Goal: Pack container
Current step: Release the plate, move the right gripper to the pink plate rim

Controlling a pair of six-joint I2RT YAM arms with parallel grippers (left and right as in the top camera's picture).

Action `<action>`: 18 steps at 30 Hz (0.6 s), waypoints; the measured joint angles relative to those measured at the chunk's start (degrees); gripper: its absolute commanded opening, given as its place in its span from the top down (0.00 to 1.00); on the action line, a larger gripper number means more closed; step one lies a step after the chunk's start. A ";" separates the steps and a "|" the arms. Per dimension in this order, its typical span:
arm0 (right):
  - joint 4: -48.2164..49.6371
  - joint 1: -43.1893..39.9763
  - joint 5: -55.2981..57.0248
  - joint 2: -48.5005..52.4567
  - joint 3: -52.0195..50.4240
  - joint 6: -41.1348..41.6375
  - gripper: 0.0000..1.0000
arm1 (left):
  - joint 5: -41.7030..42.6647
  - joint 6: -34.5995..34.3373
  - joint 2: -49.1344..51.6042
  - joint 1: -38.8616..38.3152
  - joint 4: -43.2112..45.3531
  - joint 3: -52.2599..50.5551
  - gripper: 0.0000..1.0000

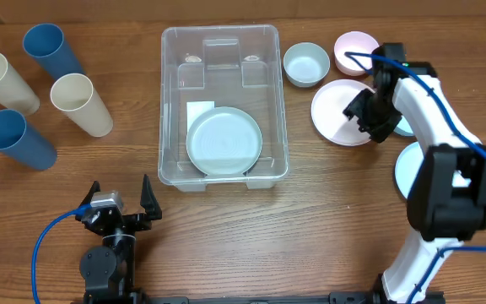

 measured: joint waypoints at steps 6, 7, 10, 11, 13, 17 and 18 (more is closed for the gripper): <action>-0.76 -0.07 -0.15 3.19 -0.13 1.99 0.44 | -0.02 0.00 0.00 0.00 0.00 0.00 0.00; -1.36 -0.04 -0.13 3.19 -0.15 2.23 0.58 | 0.00 0.00 0.00 0.00 0.00 0.00 0.00; -1.11 -0.04 -0.26 3.19 -0.15 3.45 0.67 | 0.00 0.00 0.00 0.00 0.00 0.00 0.00; -1.14 -0.04 -0.28 3.19 -0.17 3.82 0.67 | 0.00 0.00 0.00 0.00 -0.02 0.00 0.00; -0.28 -0.04 -0.31 3.19 -0.55 4.92 0.67 | -0.02 0.00 0.00 0.00 -0.02 0.00 0.00; 2.64 -0.04 -0.70 3.10 -4.39 5.84 0.90 | 0.00 0.00 0.00 0.00 0.00 0.00 0.00; 3.04 -0.04 -0.90 2.75 -4.81 6.10 0.96 | 0.00 0.00 0.00 0.00 0.00 0.00 0.00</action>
